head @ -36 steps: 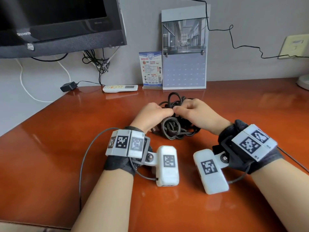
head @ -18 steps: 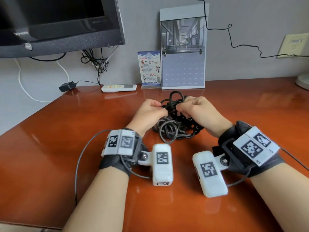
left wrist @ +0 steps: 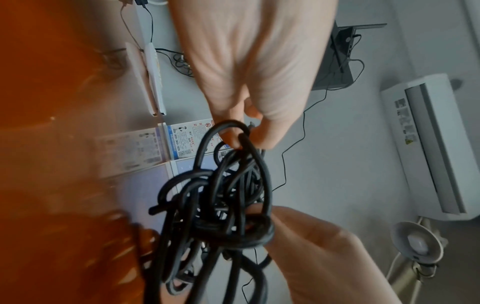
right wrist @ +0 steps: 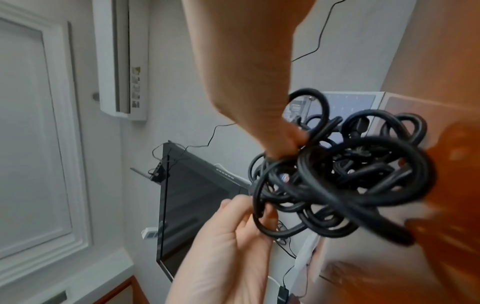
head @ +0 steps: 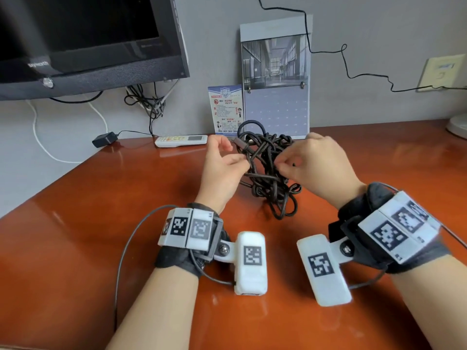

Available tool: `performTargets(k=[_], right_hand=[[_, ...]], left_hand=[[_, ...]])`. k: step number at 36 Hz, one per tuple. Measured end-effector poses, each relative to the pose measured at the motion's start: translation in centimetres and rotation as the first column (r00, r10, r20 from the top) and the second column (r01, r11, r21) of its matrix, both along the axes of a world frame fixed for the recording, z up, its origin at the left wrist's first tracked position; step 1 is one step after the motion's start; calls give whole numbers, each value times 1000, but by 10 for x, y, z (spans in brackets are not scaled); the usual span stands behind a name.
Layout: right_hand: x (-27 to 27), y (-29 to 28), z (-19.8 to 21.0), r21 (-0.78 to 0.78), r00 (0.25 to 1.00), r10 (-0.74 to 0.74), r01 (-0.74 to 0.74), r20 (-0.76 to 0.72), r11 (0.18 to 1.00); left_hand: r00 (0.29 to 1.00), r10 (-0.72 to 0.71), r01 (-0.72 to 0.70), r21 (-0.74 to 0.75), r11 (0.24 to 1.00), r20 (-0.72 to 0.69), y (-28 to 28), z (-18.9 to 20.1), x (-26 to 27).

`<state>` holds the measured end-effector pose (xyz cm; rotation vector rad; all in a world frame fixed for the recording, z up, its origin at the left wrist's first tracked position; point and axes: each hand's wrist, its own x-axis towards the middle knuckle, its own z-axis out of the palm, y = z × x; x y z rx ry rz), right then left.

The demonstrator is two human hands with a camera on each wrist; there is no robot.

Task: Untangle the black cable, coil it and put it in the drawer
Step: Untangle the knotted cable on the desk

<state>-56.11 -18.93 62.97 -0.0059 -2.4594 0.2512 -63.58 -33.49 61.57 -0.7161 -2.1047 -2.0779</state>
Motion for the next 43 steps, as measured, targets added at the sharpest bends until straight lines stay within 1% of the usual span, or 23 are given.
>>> performTargets(k=[1, 3, 5, 8, 11, 13, 14, 16, 17, 20, 22, 25, 28, 31, 33, 35, 37, 40, 41, 43], right_hand=[[-1, -2, 0, 66, 998, -60, 57, 37, 996], [-3, -6, 2, 106, 990, -115, 107, 78, 989], [-4, -9, 3, 110, 989, -112, 101, 100, 989], [-5, -11, 3, 158, 987, -112, 93, 117, 983], [-6, -14, 1, 191, 988, -82, 56, 132, 980], [-6, -15, -1, 151, 988, -42, 20, 150, 988], [-6, -14, -2, 112, 987, -21, 3, 160, 994], [-4, -13, -3, 36, 985, 29, -36, 173, 999], [-4, -11, -4, 18, 983, 50, -54, 177, 998], [-4, -8, -5, 8, 978, 87, -90, 191, 996], [-3, -7, -7, -30, 975, 126, -123, 183, 992], [-3, -9, -10, -113, 971, 147, -128, 188, 985], [-4, -9, -12, -174, 974, 116, -83, 193, 981], [-4, -8, -12, -203, 974, 99, -57, 205, 978], [-2, -8, -11, -219, 979, 107, -68, 174, 973], [1, -7, -11, -236, 982, 115, -78, 148, 969], [2, -6, -11, -264, 982, 128, -87, 142, 961], [1, -10, -11, -358, 983, 155, -113, 93, 927], [1, -12, -10, -404, 985, 148, -103, 83, 909], [-1, -14, -8, -455, 989, 121, -67, 90, 888]], left_hand=[[1000, -3, 3, 0, 1000, 1, 0, -1, -1], [1000, -1, 1, -14, 1000, 13, 0, -1, -1], [1000, 4, -3, -34, 999, 23, 0, -3, -3], [1000, 13, -13, -71, 997, 3, 0, -4, -5], [997, 82, -82, -96, 992, 3, 1, -5, -7], [985, 168, -163, -104, 981, 44, 1, -6, -11], [978, 190, -182, -100, 978, 81, 0, -7, -13], [971, 179, -173, -51, 984, 158, -1, -6, -13], [973, 165, -162, -33, 986, 159, -1, -5, -11], [976, 193, -191, -25, 981, 98, -5, -2, -8], [964, 255, -256, -4, 967, 69, -9, -1, -8], [942, 335, -335, -15, 942, -32, -14, 0, -9], [961, 273, -275, -50, 960, -50, -20, 1, -8], [947, 270, -294, -134, 946, -173, -29, 3, -7], [939, 255, -296, -165, 941, -232, -32, 6, -5], [930, 211, -282, -218, 934, -300, -34, 10, -5], [910, 162, -280, -277, 919, -381, -35, 14, -4], [843, 114, -334, -344, 877, -526, -34, 16, -4], [832, 84, -332, -370, 868, -548, -33, 16, -4], [847, -6, -292, -473, 831, -532, -32, 15, -2]])
